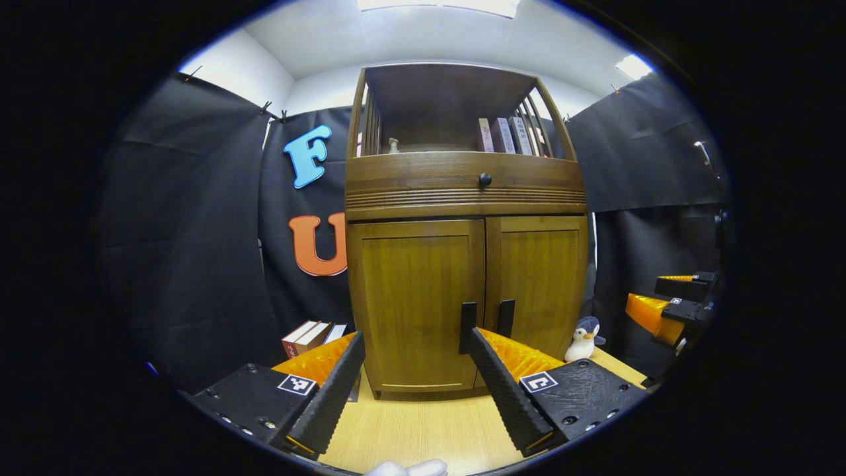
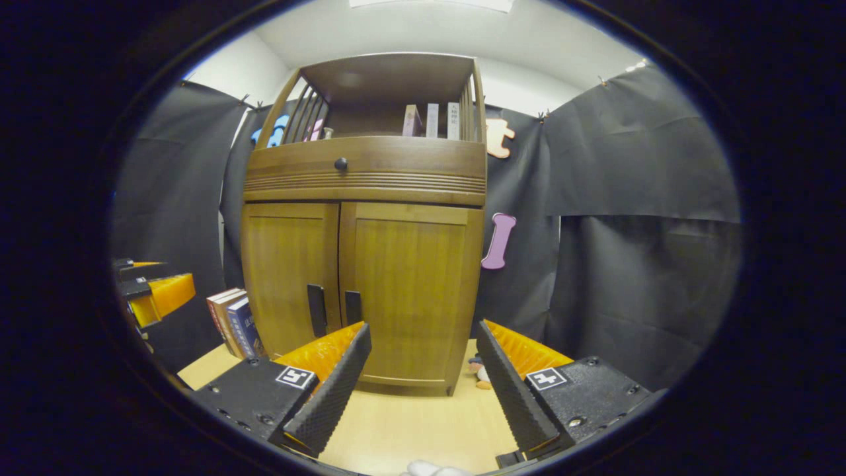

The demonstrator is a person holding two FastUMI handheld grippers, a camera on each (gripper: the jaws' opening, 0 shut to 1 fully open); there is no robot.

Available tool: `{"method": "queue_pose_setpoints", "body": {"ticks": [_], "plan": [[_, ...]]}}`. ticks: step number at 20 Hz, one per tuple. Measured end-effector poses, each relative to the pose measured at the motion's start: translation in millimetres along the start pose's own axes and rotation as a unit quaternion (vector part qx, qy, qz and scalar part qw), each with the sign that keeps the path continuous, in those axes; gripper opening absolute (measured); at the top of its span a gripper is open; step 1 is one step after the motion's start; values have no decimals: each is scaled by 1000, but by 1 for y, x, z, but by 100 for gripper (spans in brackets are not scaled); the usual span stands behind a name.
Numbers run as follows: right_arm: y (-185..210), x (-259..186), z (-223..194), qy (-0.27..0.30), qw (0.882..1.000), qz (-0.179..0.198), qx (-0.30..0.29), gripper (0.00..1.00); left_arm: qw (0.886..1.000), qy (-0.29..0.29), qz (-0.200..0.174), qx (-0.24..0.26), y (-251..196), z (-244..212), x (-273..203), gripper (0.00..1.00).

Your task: Open the right door of the double-door shoe cabinet with the right hand, and open the left door with the left hand.

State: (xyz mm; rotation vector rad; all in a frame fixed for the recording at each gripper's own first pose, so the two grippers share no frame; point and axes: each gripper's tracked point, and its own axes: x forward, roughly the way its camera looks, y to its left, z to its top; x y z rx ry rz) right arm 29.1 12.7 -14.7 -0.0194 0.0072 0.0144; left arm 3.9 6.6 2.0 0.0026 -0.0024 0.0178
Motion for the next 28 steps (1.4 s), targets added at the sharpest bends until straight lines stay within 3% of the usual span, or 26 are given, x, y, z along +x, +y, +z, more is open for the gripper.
{"method": "queue_pose_setpoints", "body": {"ticks": [2, 9, 18, 19, 20, 25, 28], "plan": [[3, 9, -12, 8, 1000, 1, -4, 100, 1000, 3, 2, 0, 1, -2, -4, 93], [28, 58, -51, 39, 999, 27, 5, 100, 999, 14, 30, 13, 24, -8, -24, 96], [99, 171, -62, 47, 997, 63, 6, 100, 997, 27, 65, 10, 50, -15, -44, 96], [107, 185, -64, 52, 997, 64, 6, 100, 997, 29, 66, 6, 52, -17, -46, 100], [113, 196, -68, 56, 996, 65, 7, 98, 997, 30, 65, 3, 52, -17, -46, 96], [136, 235, -70, 71, 995, 65, 7, 92, 997, 35, 66, -3, 56, -18, -41, 96], [142, 251, -73, 85, 994, 67, 12, 80, 997, 38, 71, -5, 60, -19, -40, 96]]}}
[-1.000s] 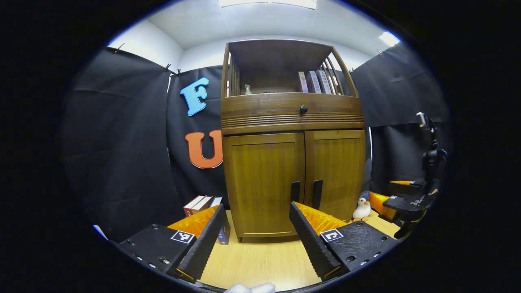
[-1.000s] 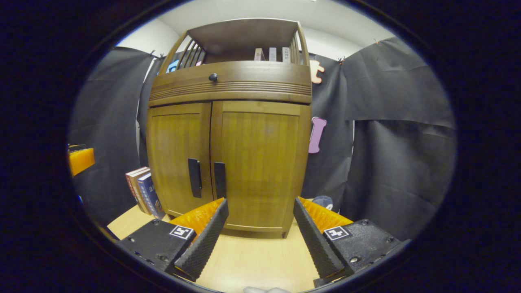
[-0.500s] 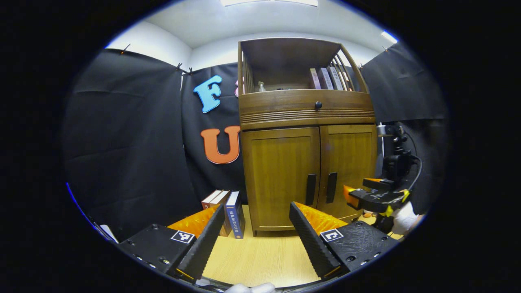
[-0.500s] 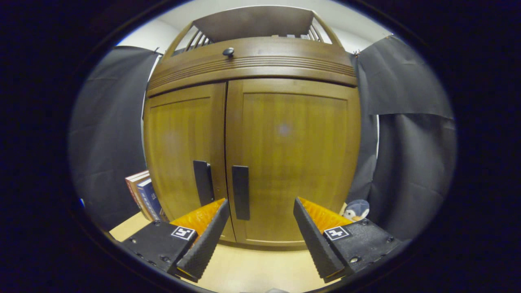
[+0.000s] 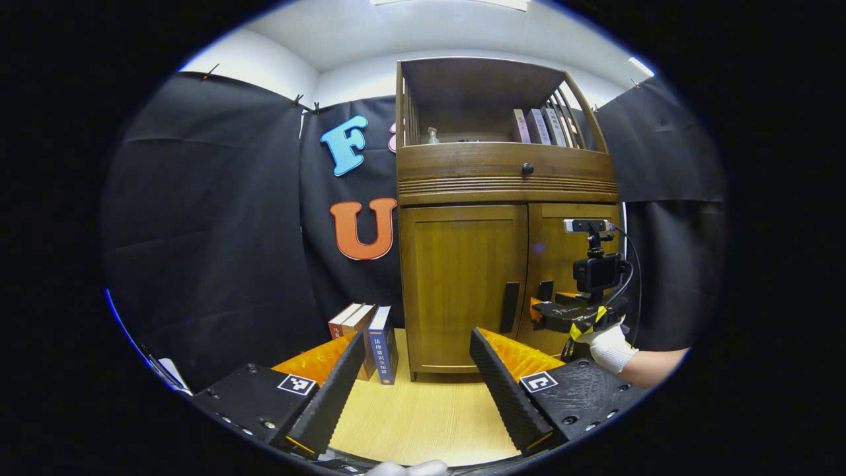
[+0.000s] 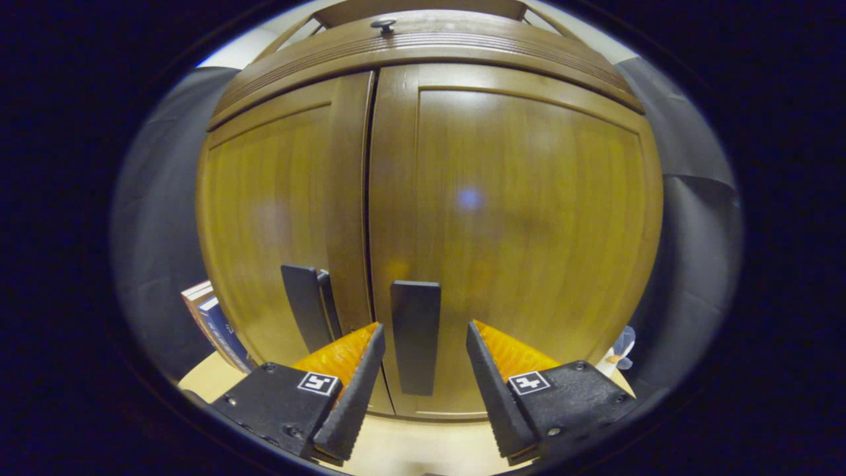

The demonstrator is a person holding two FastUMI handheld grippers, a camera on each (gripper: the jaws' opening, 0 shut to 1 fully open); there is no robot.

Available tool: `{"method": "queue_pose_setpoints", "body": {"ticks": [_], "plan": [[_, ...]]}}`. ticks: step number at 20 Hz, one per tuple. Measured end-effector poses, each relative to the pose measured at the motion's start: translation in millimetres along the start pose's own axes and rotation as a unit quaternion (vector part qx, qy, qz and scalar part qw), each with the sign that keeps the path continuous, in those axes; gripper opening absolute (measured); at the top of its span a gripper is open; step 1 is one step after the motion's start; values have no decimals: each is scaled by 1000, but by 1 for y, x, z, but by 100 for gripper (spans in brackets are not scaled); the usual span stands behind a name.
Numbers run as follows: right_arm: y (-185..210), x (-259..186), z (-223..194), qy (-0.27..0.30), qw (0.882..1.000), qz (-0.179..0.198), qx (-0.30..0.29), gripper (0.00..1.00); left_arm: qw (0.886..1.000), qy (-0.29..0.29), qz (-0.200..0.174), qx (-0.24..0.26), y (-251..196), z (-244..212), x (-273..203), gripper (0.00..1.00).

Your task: Open the right door of the double-door shoe cabinet with the right hand, and open the left door with the left hand.

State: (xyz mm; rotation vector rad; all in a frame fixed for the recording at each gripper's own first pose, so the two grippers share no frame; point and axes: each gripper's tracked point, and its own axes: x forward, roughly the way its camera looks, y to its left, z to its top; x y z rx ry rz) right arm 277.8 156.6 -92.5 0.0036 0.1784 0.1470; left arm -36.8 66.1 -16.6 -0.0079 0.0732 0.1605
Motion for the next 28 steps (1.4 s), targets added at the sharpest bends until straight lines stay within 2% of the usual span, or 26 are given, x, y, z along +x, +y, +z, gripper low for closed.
{"method": "queue_pose_setpoints", "body": {"ticks": [3, 5, 7, 8, 10, 14, 19, 27, 28], "plan": [[2, 9, -2, 12, 1000, 5, 13, 76, 1000, 2, 6, 1, 6, -1, 0, 96], [3, 12, -2, 12, 1000, 5, 12, 69, 1000, 4, 9, 3, 9, -2, 0, 96], [4, 14, -7, 20, 1000, 1, 18, 57, 1000, 5, 14, 6, 13, -3, -1, 96], [4, 14, -9, 24, 999, 4, 21, 47, 1000, 6, 16, 6, 14, -4, -1, 96], [4, 14, -10, 27, 999, 10, 29, 39, 1000, 5, 16, 3, 16, -3, -1, 96], [4, 11, -11, 35, 999, 21, 24, 33, 1000, 0, 13, 2, 15, -1, -4, 96], [4, -4, -16, 44, 998, 41, 23, 33, 1000, -2, 10, 3, 16, -3, -10, 96], [-8, -59, -30, 45, 997, 64, 3, 33, 1000, -3, -1, 4, 9, -8, -21, 96], [-12, -66, -33, 44, 997, 65, -1, 33, 1000, -3, -4, 4, 6, -9, -22, 93]]}}
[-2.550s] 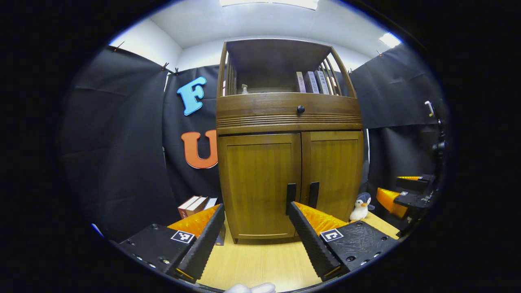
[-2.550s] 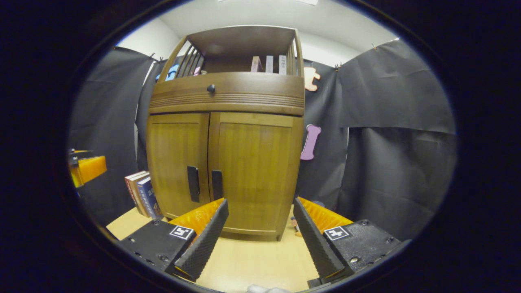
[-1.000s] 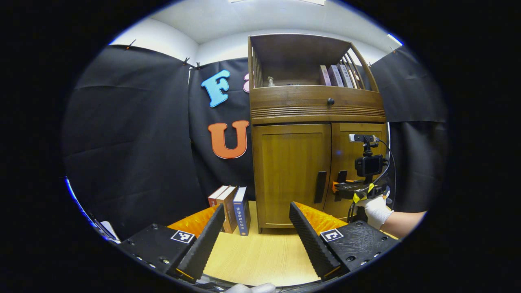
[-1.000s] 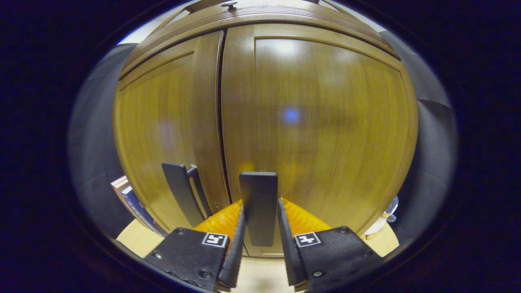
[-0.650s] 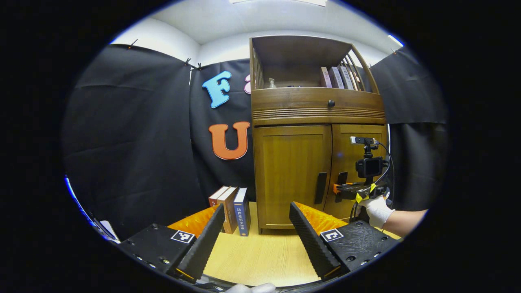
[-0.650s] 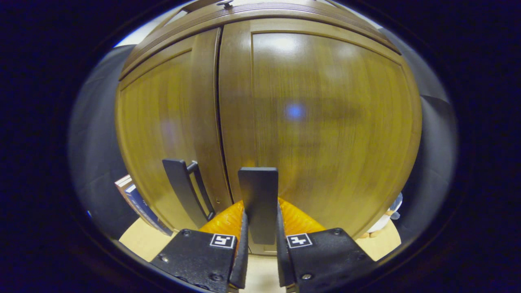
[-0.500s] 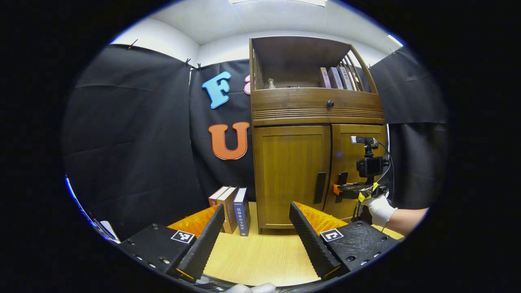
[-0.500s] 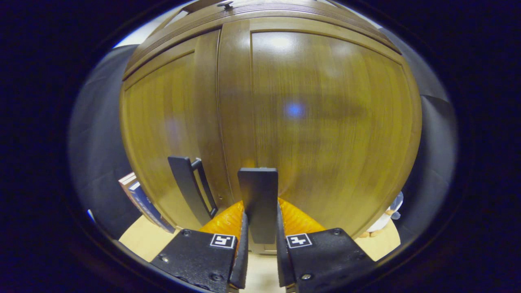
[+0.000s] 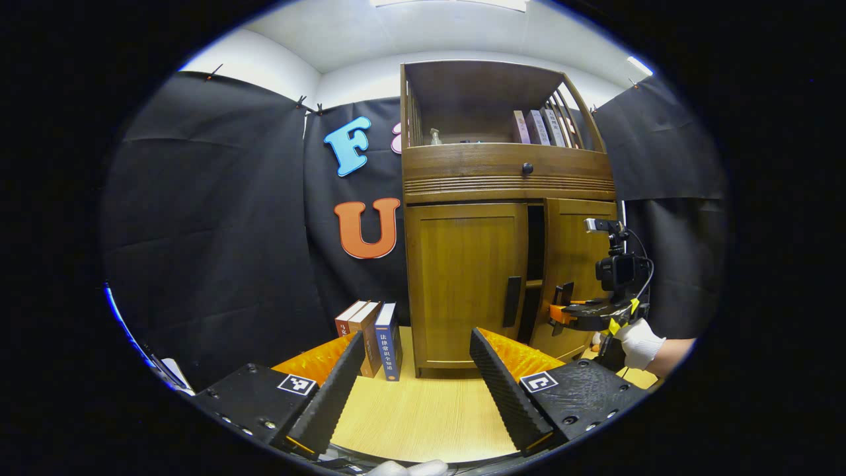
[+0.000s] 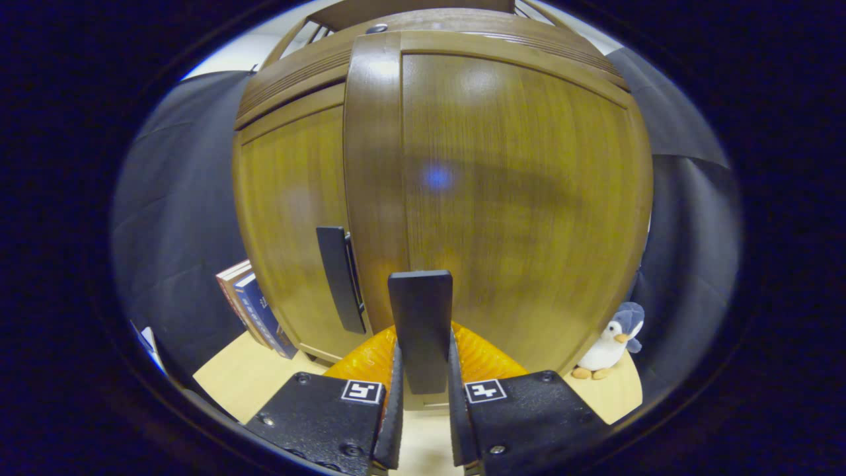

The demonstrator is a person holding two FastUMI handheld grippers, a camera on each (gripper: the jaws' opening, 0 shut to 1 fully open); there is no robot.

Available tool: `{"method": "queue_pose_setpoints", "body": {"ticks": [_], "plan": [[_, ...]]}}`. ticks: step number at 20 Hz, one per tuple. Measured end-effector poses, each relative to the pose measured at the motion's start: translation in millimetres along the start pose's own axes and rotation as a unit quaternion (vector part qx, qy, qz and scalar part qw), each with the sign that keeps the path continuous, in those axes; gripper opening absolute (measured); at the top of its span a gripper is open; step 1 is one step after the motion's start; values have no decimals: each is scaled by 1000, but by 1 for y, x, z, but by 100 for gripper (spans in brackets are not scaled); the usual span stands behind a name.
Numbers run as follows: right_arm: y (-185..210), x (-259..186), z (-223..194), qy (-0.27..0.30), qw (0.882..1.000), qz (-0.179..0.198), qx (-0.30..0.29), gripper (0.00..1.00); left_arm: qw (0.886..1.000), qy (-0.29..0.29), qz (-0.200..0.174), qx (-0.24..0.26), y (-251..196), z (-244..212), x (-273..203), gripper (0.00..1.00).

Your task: Open the right door of the double-door shoe cabinet with the right hand, and open the left door with the left hand.

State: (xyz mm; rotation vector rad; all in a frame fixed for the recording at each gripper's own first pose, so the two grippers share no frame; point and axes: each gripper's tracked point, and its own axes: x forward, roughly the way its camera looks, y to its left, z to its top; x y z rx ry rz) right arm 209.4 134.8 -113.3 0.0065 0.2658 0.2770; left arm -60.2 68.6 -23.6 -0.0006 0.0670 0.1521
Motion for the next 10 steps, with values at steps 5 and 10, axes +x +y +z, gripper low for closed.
{"method": "queue_pose_setpoints", "body": {"ticks": [5, 10], "plan": [[-14, -40, -15, -6, 1000, 3, -10, 33, 1000, -3, -17, 10, -14, 2, -3, 90], [-37, -80, -27, -6, 1000, -5, -17, 33, 999, -7, -48, 13, -44, 6, 1, 96]]}}
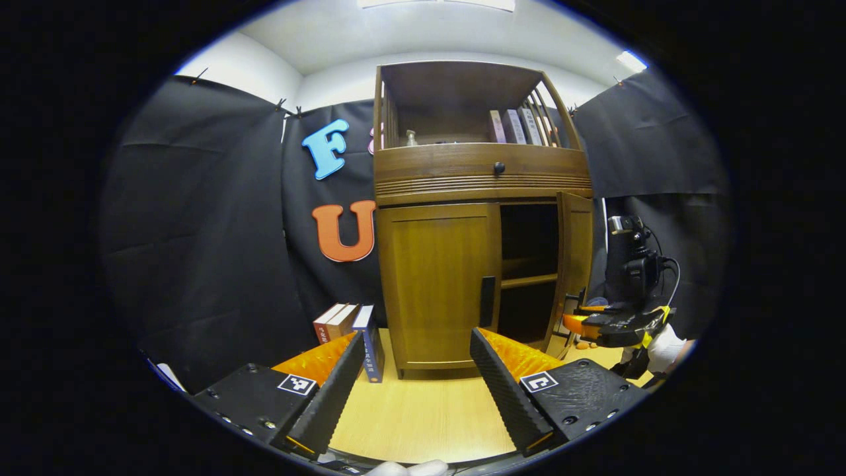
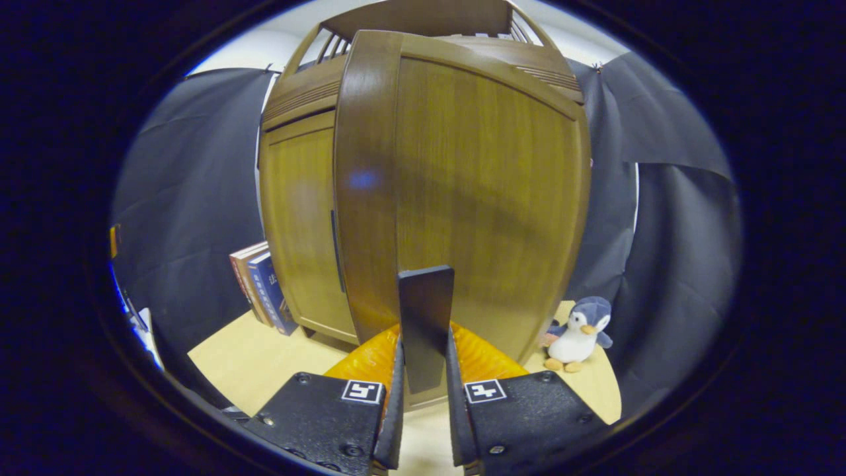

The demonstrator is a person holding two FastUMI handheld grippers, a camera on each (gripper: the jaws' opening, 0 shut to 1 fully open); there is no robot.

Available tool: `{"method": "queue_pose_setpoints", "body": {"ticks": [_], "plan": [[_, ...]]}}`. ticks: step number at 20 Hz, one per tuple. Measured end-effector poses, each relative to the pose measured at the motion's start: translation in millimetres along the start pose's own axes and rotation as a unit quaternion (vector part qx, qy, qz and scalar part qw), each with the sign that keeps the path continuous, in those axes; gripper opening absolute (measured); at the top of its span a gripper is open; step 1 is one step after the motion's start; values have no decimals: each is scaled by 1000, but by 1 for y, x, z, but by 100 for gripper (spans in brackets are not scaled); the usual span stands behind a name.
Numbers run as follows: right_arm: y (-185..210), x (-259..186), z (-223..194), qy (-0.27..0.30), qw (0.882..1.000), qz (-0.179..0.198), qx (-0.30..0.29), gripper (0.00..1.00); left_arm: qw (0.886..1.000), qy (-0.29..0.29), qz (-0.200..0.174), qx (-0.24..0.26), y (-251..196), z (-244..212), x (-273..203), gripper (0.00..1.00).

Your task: Open the right door of the double-door shoe cabinet with the right hand, and open the left door with the left hand.

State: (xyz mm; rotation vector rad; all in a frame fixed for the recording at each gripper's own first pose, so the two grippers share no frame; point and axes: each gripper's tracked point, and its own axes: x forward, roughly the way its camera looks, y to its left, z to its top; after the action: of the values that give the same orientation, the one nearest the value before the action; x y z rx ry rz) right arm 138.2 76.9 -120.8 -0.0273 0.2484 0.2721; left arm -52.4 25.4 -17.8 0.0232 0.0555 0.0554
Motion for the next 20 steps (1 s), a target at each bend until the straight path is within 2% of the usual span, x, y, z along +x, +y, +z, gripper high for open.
{"method": "queue_pose_setpoints", "body": {"ticks": [10, 11, 12, 15, 20], "plan": [[-59, -59, -19, 0, 999, -36, 18, 22, 997, 8, -79, 1, -78, -5, 24, 96], [-65, -62, -20, 1, 999, -40, 24, 22, 996, 11, -87, 0, -85, -6, 27, 100], [-73, -71, -23, 2, 999, -43, 28, 21, 996, 12, -93, 0, -92, -6, 29, 96], [-98, -83, -27, 3, 998, -59, 36, 18, 994, 10, -108, -4, -111, -2, 32, 96], [-148, -101, -33, 9, 995, -94, 44, 6, 992, 4, -122, -10, -139, 8, 37, 96]]}}
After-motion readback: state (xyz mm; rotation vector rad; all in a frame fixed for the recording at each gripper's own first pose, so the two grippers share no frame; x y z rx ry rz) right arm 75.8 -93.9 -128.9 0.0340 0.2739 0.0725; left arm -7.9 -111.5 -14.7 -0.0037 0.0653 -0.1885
